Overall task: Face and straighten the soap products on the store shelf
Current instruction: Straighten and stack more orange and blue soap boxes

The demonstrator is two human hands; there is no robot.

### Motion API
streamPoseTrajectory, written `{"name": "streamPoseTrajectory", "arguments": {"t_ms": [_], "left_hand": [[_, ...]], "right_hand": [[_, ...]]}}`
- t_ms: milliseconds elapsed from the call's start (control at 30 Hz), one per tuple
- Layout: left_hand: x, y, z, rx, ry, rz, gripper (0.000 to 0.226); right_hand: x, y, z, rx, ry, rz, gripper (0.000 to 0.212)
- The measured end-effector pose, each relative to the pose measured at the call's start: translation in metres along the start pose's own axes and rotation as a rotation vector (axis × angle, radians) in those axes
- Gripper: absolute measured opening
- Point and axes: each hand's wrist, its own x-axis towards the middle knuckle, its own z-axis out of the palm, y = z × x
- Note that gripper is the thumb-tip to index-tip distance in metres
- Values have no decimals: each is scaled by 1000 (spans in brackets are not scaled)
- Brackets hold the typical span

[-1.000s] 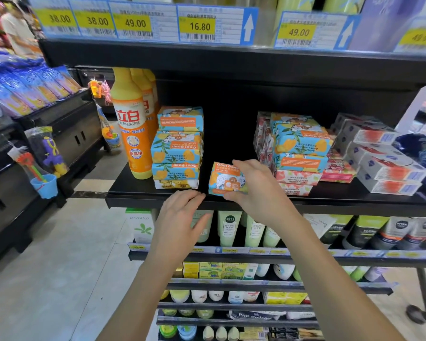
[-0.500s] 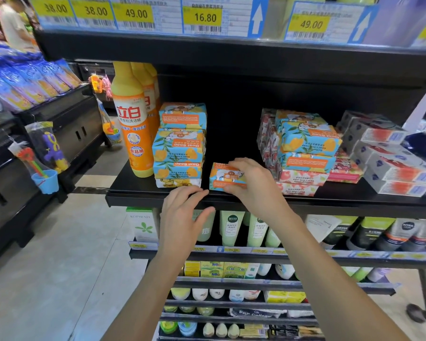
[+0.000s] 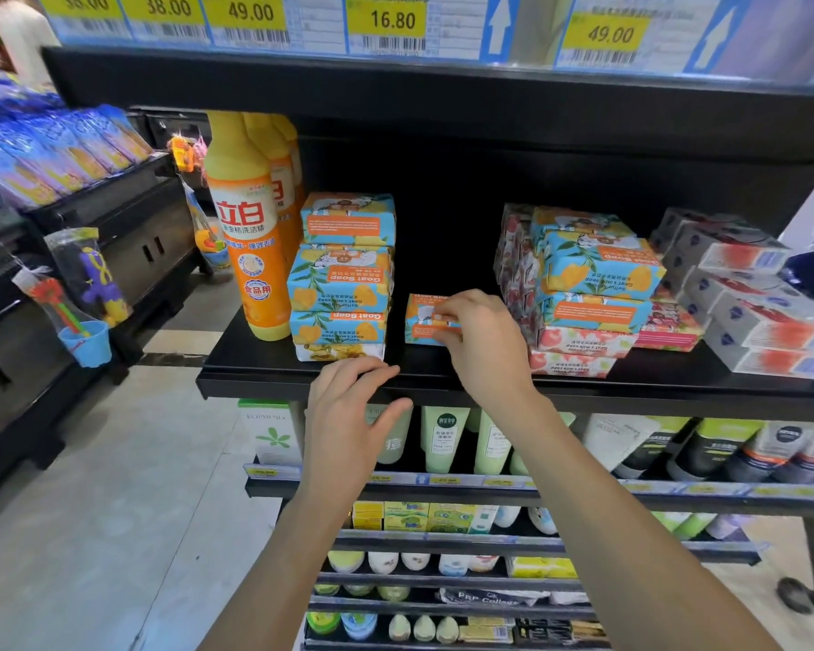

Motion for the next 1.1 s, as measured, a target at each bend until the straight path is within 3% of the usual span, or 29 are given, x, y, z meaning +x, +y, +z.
{"name": "streamPoseTrajectory", "arguments": {"t_ms": [533,633,733,800,867,1000,1100], "left_hand": [[-1,0,2,15,0,-12,38],[-1,0,1,4,-3,-9,38],[0,1,1,-13,-7,-16,38],[0,1,1,-19,-8,-14,38],[0,1,2,-23,-6,-10,38],[0,0,1,-16,-4,-15,38],[-1,3,-2,-27,-24,-25,39]], "right_hand": [[74,7,22,-80,-45,189,34],[74,7,25,82,-23,206,35],[68,-9,8,472,90,198,37],[66,-29,-12,748,82,169,44],[68,-47,-29,872,-43,120,55],[83,-66,-35,784,-240,92,95],[90,-67,-28,735,-263,93,99]]}}
